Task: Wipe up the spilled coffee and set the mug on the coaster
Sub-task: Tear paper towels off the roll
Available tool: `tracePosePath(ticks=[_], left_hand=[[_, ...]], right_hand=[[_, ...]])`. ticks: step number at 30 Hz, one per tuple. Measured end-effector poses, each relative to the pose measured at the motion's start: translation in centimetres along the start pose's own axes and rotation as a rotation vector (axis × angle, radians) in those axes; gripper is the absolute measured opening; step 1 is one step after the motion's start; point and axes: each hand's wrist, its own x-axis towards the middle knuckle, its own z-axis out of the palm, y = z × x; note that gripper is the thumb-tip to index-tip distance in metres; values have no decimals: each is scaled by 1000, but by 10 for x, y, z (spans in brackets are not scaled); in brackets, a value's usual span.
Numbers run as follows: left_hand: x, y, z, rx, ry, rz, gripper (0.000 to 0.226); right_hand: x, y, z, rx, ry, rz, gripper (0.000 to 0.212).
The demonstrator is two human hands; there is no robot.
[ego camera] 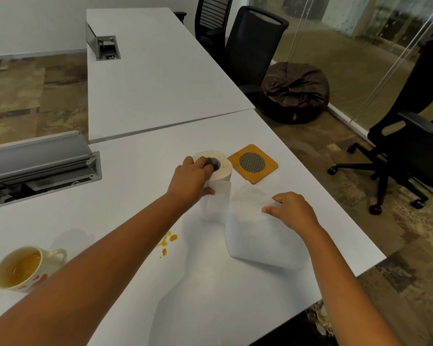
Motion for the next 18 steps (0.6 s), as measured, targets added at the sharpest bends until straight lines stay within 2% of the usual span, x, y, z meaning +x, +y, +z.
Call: tracePosePath(ticks=[10,15,16,18], left_hand=[[-1,3,1,-46,15,-25,58],[0,5,0,-34,14,-39,59],[0,6,0,-33,12,-43,59],[0,6,1,-37,8,-50,58]], right_hand=[[5,13,-1,69,12,58,62],[6,15,4,88,-56,40,68],[6,19,7,95,-58,49,63],[5,27,13,122,-47,71,30]])
